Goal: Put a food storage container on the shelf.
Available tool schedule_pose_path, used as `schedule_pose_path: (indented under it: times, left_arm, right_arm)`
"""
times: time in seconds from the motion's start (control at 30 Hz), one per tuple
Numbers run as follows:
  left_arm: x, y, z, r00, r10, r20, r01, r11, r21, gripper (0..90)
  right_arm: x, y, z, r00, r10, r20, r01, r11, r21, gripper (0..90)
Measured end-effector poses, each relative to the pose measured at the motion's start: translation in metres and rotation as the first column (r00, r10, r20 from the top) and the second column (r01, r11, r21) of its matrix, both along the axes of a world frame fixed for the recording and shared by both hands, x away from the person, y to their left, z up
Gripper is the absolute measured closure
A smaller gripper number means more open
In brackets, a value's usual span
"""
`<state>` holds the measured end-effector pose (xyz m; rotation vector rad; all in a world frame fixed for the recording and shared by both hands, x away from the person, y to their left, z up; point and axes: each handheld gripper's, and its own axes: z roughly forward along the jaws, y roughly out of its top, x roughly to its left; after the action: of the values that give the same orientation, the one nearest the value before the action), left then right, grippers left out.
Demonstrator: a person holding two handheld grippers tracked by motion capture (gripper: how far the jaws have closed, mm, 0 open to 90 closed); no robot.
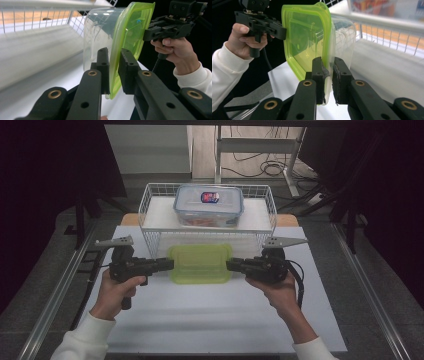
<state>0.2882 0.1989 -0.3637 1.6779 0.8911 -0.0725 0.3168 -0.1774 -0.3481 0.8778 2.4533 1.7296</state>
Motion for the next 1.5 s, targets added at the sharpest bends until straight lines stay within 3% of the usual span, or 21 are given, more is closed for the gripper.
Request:
schedule_pose_path:
  times: [0.27,0.43,0.83,1.03,1.27,1.5]
  left_arm:
    - [0.013,0.003,0.023,0.9999,-0.006,0.016,0.006,0.9999,-0.014,80.1]
    - [0.026,0.004,0.035,0.9998,-0.01,0.019,0.01,0.9996,-0.026,80.2]
    - [0.055,0.001,0.062,0.9987,-0.014,0.049,0.015,0.9999,-0.007,80.5]
    - [0.081,-0.001,0.079,0.9986,-0.027,0.044,0.027,0.9996,-0.005,81.0]
    - [0.115,-0.001,0.094,0.9992,-0.038,0.015,0.038,0.999,-0.023,81.1]
    - [0.147,0.0,0.105,0.9994,-0.028,-0.018,0.028,0.9996,-0.006,81.1]
  right_arm:
    - [0.011,0.002,0.023,1.0,-0.001,0.007,0.001,1.0,0.017,80.9]
    - [0.021,0.001,0.036,1.0,0.0,0.0,0.0,0.999,0.052,81.1]
    - [0.043,-0.001,0.06,0.9997,-0.022,0.015,0.021,0.998,0.058,81.3]
    - [0.06,-0.005,0.079,0.9993,-0.031,0.022,0.029,0.996,0.081,81.6]
    - [0.086,-0.006,0.103,0.9994,-0.032,-0.014,0.033,0.995,0.095,82.0]
    - [0.115,-0.004,0.106,0.9968,-0.06,-0.054,0.065,0.991,0.115,82.1]
